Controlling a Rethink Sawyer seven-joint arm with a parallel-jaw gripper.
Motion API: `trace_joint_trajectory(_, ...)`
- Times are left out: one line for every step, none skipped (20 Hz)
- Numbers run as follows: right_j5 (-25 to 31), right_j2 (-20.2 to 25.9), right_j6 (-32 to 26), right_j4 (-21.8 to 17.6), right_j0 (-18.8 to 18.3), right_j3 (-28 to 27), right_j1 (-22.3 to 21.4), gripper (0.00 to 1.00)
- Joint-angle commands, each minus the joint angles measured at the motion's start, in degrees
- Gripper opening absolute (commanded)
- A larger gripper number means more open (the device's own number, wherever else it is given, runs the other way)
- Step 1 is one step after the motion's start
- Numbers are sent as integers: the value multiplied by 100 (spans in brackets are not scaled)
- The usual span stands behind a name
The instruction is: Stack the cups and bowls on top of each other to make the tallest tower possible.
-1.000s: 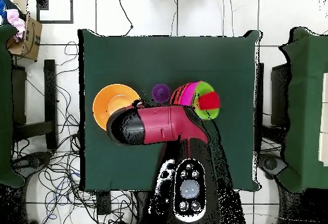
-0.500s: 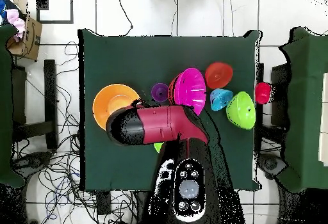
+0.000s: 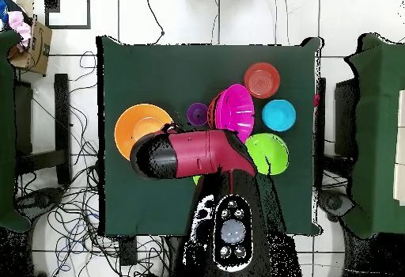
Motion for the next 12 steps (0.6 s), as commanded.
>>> trace_joint_trajectory(365,458,-150,-69,119,2,483,100)
trace_joint_trajectory(315,466,-144,-85,121,-50,555,100)
trace_joint_trajectory(266,475,-138,-102,122,-102,627,100)
trace_joint_trajectory(221,480,-128,-113,121,-134,682,100)
trace_joint_trajectory(117,481,-124,-149,114,-179,770,100)
trace_joint_trajectory(68,479,-117,-165,110,-209,828,100)
trace_joint_trajectory(-35,467,-110,-207,104,-252,916,100)
trace_joint_trajectory(-83,451,-95,-228,107,-288,973,100)
trace_joint_trajectory(-194,413,-70,-290,119,-358,1079,100)
trace_joint_trajectory(-326,377,-43,-349,127,-427,1198,100)
trace_joint_trajectory(-458,341,-16,-408,136,-496,1318,100)
trace_joint_trajectory(-570,336,-21,-441,115,-543,1421,100)
